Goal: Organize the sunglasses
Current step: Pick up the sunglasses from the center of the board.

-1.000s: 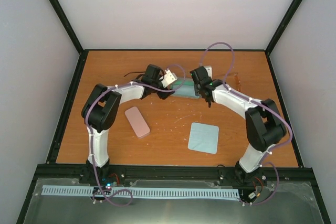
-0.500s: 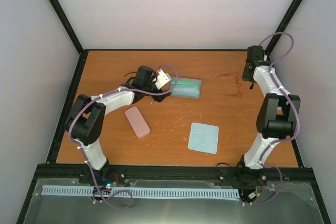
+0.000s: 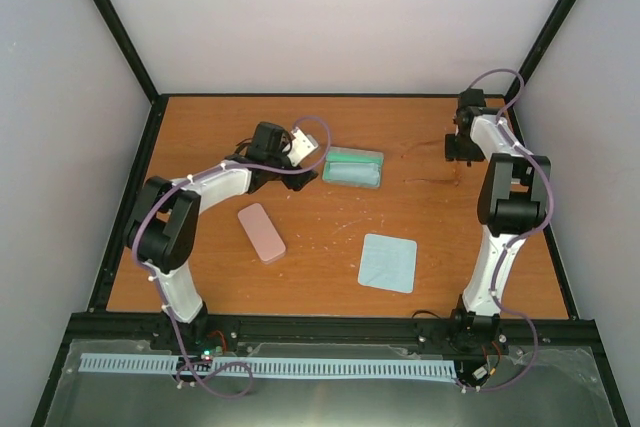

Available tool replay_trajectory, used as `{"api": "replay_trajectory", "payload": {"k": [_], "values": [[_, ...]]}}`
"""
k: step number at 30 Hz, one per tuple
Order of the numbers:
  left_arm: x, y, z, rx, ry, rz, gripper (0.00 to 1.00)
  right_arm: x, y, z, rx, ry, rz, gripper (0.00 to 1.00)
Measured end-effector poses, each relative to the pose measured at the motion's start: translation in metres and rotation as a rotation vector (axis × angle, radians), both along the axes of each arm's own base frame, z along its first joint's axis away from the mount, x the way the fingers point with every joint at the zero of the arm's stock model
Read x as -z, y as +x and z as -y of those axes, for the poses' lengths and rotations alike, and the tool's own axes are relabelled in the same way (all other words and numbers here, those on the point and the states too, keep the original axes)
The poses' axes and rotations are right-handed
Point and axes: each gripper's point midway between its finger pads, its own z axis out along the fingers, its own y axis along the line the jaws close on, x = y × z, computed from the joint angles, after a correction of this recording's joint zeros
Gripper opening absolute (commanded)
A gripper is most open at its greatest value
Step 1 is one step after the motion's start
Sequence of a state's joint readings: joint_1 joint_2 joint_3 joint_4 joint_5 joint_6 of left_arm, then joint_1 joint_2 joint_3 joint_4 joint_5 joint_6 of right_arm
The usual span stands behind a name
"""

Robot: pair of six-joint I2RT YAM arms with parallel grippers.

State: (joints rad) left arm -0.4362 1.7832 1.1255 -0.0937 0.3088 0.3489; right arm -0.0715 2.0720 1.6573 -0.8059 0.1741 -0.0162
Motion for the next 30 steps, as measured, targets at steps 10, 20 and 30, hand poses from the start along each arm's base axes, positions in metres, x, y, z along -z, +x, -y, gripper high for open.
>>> {"api": "replay_trajectory", "payload": {"k": [10,20,30], "values": [[0.009,0.003,-0.004,-0.010,0.011,-0.029,0.74,0.027,0.000,-0.003,-0.019,0.024,-0.063,0.42],[0.010,0.007,-0.007,-0.015,0.012,-0.039,0.74,0.034,0.011,-0.002,-0.019,0.037,-0.061,0.23],[0.010,0.015,-0.005,-0.014,0.011,-0.032,0.73,0.032,0.018,-0.011,-0.036,0.089,-0.036,0.03]]}}
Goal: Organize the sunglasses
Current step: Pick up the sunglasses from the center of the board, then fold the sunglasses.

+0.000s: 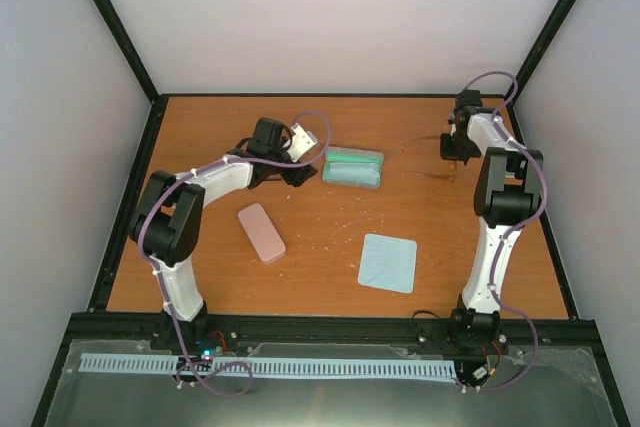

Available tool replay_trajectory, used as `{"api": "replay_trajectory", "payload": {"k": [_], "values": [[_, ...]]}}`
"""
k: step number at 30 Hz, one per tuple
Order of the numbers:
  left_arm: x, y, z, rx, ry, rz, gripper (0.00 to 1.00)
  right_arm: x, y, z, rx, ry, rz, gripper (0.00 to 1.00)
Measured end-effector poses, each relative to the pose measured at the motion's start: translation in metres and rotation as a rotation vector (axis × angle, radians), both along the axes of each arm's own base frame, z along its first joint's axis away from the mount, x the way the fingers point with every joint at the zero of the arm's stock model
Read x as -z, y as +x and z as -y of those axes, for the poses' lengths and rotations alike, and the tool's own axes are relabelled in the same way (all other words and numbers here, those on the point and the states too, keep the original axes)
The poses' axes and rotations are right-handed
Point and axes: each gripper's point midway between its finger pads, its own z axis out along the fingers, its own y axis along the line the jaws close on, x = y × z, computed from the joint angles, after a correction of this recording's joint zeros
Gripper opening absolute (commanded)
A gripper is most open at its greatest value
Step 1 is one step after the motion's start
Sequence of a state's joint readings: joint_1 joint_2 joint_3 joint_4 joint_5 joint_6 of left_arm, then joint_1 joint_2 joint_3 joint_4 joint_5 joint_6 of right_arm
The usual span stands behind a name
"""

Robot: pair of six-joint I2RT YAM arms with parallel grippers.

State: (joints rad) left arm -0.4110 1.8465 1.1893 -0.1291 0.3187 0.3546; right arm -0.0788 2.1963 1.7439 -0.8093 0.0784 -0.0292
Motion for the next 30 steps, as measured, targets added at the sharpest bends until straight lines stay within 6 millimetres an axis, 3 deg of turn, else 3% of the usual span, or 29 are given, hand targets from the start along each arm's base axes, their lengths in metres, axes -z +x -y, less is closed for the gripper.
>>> {"api": "replay_trajectory", "payload": {"k": [3,6,9,16,19,21,25,27,30], "values": [[-0.007,0.004,0.003,0.003,-0.010,0.011,0.73,-0.002,-0.001,-0.002,-0.003,0.010,0.000,0.03],[-0.022,0.009,0.008,0.011,-0.036,0.028,0.73,-0.019,-0.004,-0.004,-0.008,0.020,0.019,0.03],[-0.045,0.015,0.017,0.024,-0.082,0.037,0.71,-0.053,-0.018,-0.008,-0.027,0.029,0.060,0.03],[-0.128,0.029,0.046,0.091,-0.260,0.109,0.71,-0.169,-0.073,-0.047,-0.139,0.182,0.260,0.03],[-0.158,0.030,0.055,0.126,-0.334,0.135,0.71,-0.192,-0.101,-0.070,-0.209,0.283,0.302,0.03],[-0.173,0.029,0.060,0.148,-0.378,0.145,0.71,-0.192,-0.120,-0.088,-0.258,0.369,0.291,0.03],[-0.195,0.026,0.067,0.175,-0.450,0.143,0.70,-0.166,-0.156,-0.121,-0.324,0.567,0.201,0.03],[-0.208,0.024,0.071,0.187,-0.493,0.138,0.70,-0.158,-0.167,-0.133,-0.338,0.651,0.168,0.03],[-0.221,0.018,0.079,0.208,-0.542,0.123,0.70,-0.161,-0.174,-0.150,-0.367,0.747,0.171,0.03]]}}
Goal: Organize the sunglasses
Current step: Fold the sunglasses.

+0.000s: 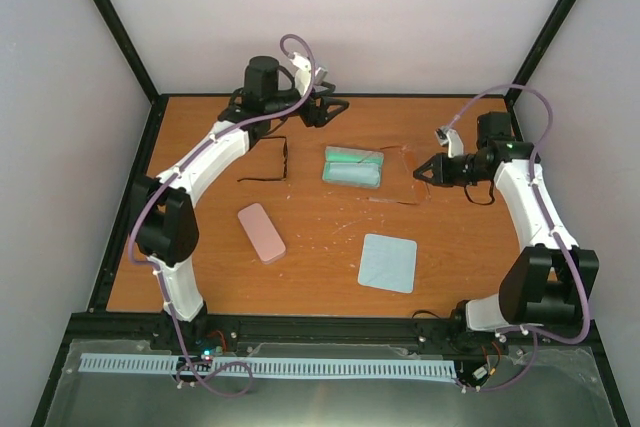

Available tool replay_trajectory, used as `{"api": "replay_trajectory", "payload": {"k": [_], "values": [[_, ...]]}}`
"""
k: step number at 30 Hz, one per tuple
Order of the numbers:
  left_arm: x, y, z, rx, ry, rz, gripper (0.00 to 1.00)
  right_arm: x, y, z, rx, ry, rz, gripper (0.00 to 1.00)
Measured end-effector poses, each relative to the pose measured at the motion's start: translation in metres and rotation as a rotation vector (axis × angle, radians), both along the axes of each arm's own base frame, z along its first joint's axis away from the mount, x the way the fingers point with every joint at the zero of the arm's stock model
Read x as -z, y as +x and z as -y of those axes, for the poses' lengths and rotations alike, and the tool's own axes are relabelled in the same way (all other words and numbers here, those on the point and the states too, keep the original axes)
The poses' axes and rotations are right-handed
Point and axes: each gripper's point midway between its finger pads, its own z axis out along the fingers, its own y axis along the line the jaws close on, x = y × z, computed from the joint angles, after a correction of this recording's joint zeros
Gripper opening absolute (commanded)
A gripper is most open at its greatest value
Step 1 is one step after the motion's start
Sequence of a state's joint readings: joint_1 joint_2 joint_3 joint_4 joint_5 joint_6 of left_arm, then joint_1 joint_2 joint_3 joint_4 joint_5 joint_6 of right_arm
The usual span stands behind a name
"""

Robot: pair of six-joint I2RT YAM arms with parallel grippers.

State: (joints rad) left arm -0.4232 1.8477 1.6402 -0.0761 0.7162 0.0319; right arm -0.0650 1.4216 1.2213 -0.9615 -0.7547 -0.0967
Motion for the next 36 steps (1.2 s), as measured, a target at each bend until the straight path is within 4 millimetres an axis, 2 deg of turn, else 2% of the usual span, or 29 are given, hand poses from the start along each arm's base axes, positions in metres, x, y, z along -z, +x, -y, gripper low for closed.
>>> {"api": "replay_trajectory", "payload": {"k": [3,8,12,15,20,26,31,36], "values": [[-0.005,-0.007,0.010,0.022,-0.021,-0.012,0.70,-0.013,0.001,-0.018,-0.051,0.063,0.046,0.03],[-0.006,-0.038,0.049,0.111,-0.037,-0.027,0.70,-0.025,-0.004,-0.052,-0.151,0.130,0.084,0.03],[-0.001,-0.059,0.075,0.172,-0.043,-0.038,0.70,-0.032,-0.003,-0.069,-0.189,0.169,0.104,0.03],[0.005,-0.069,0.086,0.198,-0.041,-0.052,0.70,-0.039,0.000,-0.076,-0.193,0.198,0.121,0.03],[0.015,-0.075,0.093,0.213,-0.040,-0.072,0.70,-0.056,0.005,-0.088,-0.208,0.262,0.153,0.03],[0.017,-0.075,0.095,0.216,-0.056,-0.060,0.70,-0.076,0.004,-0.104,-0.253,0.340,0.174,0.03],[0.025,-0.070,0.093,0.187,-0.050,-0.041,0.73,-0.069,0.008,-0.104,-0.228,0.341,0.135,0.03],[0.031,-0.052,0.081,0.109,-0.015,-0.028,0.79,-0.056,0.018,-0.099,-0.171,0.277,0.122,0.03]]}}
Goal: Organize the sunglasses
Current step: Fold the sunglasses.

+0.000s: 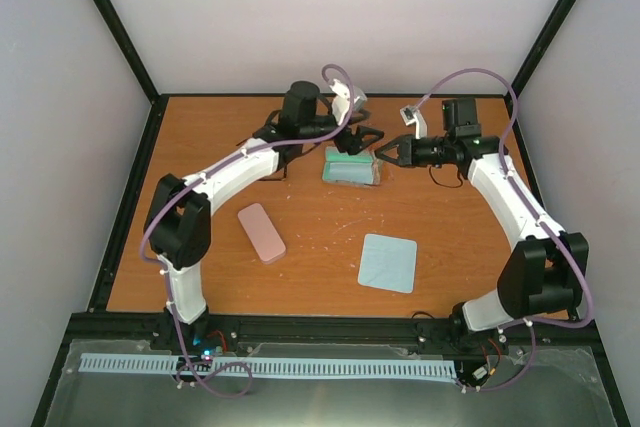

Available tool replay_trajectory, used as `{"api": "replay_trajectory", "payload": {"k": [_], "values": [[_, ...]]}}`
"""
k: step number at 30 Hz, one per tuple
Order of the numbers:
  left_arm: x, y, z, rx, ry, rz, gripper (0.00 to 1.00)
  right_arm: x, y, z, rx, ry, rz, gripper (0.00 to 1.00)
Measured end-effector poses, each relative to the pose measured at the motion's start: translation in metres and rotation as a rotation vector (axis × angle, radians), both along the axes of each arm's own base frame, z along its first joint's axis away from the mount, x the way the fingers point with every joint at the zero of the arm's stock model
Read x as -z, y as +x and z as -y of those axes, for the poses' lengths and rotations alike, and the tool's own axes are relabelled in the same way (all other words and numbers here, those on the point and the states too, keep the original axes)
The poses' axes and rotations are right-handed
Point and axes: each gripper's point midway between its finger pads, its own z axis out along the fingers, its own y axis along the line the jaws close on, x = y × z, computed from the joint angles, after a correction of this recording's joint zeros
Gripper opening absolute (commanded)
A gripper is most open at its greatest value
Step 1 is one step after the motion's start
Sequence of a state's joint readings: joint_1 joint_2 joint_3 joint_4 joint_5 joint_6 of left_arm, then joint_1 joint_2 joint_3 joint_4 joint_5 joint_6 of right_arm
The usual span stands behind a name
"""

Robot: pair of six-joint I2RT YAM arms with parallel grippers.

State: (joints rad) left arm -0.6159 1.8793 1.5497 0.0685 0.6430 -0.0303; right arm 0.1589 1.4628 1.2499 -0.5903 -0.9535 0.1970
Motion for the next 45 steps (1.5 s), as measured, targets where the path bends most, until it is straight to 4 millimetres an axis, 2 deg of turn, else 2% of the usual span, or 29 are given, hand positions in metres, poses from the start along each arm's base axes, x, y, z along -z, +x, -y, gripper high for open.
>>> {"api": "replay_trajectory", "payload": {"k": [3,7,10,12,14,17,21,23,26,29,34,41,45], "values": [[-0.002,0.023,-0.021,-0.070,0.017,-0.004,0.79,0.013,0.011,0.004,0.038,-0.048,-0.021,0.03],[-0.023,0.060,-0.062,-0.174,0.012,0.032,0.76,0.046,0.026,0.012,0.091,-0.126,-0.092,0.03],[-0.030,0.068,-0.085,-0.215,0.019,0.046,0.65,0.070,0.040,0.019,0.148,-0.191,-0.150,0.03],[-0.032,0.056,-0.090,-0.199,0.023,0.040,0.54,0.079,0.050,0.024,0.190,-0.223,-0.173,0.03],[-0.037,0.035,-0.088,-0.153,0.019,0.034,0.43,0.082,0.066,0.029,0.234,-0.243,-0.182,0.03],[-0.052,0.005,-0.088,-0.083,-0.003,0.039,0.34,0.077,0.094,0.031,0.275,-0.231,-0.177,0.03],[-0.065,-0.025,-0.087,-0.014,-0.026,0.048,0.32,0.070,0.134,0.028,0.288,-0.200,-0.158,0.03],[-0.060,-0.037,-0.086,0.012,-0.025,0.036,0.32,0.070,0.148,0.025,0.280,-0.186,-0.154,0.03],[-0.043,-0.045,-0.083,0.035,-0.010,-0.002,0.32,0.069,0.158,0.020,0.261,-0.166,-0.153,0.03],[-0.026,-0.057,-0.073,0.072,0.012,-0.041,0.33,0.063,0.156,0.012,0.230,-0.137,-0.152,0.03],[-0.014,-0.067,-0.057,0.128,0.023,-0.059,0.34,0.053,0.145,-0.012,0.152,-0.092,-0.152,0.03],[0.014,-0.055,-0.047,0.141,0.043,-0.107,0.36,0.037,0.113,-0.054,0.020,-0.052,-0.158,0.03],[0.022,-0.048,-0.044,0.136,0.048,-0.111,0.36,0.017,0.091,-0.065,-0.050,-0.030,-0.138,0.03]]}}
